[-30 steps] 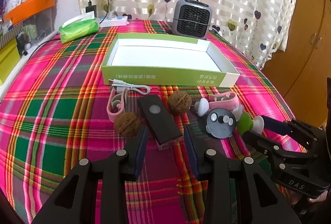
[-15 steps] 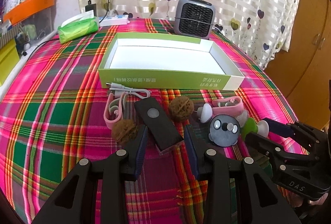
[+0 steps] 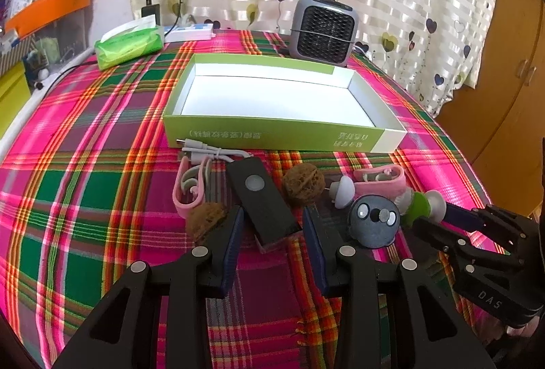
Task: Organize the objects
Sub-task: 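Move the left tool toward the black power bank while the right tool approaches the green spool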
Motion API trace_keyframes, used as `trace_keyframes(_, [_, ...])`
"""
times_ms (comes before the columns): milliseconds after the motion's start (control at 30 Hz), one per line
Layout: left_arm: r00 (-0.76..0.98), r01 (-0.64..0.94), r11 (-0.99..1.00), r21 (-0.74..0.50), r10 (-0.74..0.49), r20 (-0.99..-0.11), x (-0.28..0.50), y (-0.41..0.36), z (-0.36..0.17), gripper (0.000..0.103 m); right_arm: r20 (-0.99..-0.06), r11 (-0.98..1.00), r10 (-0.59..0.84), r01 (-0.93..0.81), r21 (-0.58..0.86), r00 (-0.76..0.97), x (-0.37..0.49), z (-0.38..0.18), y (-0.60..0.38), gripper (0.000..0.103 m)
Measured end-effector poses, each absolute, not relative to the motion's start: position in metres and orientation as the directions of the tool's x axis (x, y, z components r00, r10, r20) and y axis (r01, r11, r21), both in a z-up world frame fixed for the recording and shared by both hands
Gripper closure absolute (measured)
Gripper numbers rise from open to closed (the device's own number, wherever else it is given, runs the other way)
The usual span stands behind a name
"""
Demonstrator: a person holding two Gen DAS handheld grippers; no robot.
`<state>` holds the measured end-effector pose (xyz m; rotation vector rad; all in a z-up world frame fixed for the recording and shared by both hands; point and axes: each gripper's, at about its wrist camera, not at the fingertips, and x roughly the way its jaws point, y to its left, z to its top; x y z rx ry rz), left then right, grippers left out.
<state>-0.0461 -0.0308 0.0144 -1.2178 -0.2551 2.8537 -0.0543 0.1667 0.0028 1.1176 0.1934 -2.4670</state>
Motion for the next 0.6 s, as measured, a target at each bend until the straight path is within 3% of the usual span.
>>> trace_keyframes(133, [-0.696, 0.046, -0.986, -0.162, 0.085, -0.713, -0.045, -0.034, 0.013, 0.075, -0.743, -0.901, -0.322, 0.432, 0.049, -0.586, -0.054, 0.003, 0.169, 0.067])
trace_keyframes(600, [-0.685, 0.065, -0.990, -0.125, 0.046, -0.727, -0.055, -0.031, 0.011, 0.075, -0.748, -0.906, -0.321, 0.419, 0.064, -0.581, -0.062, 0.004, 0.173, 0.067])
